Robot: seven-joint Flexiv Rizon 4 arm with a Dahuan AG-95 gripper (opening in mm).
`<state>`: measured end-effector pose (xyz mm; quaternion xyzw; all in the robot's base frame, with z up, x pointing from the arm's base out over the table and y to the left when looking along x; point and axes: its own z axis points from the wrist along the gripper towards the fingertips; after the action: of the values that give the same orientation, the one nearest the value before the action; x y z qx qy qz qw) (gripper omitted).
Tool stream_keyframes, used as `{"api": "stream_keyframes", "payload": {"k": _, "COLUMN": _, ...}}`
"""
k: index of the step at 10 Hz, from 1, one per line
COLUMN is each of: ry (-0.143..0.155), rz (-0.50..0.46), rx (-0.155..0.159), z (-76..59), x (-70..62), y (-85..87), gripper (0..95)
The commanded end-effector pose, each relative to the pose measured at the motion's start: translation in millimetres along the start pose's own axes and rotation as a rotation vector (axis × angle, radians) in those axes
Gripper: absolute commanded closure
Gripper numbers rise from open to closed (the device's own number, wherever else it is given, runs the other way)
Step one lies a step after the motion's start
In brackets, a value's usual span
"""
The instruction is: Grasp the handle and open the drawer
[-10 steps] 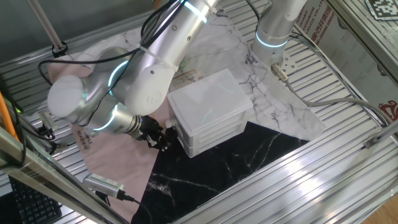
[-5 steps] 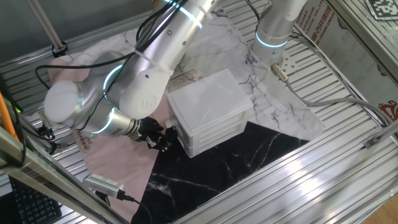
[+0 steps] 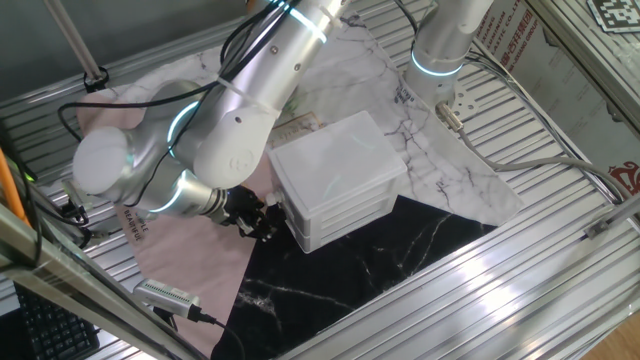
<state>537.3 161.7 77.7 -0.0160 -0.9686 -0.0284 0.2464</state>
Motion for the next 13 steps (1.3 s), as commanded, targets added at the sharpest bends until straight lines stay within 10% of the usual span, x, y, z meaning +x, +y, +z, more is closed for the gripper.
{"api": "stream_keyframes", "payload": {"k": 1, "ry": 0.001, "rz": 0.000, "rx": 0.000, "z": 0.4, "x": 0.5, "y": -0.2, "gripper": 57.0}}
{"api": "stream_keyframes", "payload": {"k": 13, "ry": -0.003, "rz": 0.010, "rx": -0.003, "z": 9.6, "x": 2.8, "y": 3.6, "gripper": 57.0}}
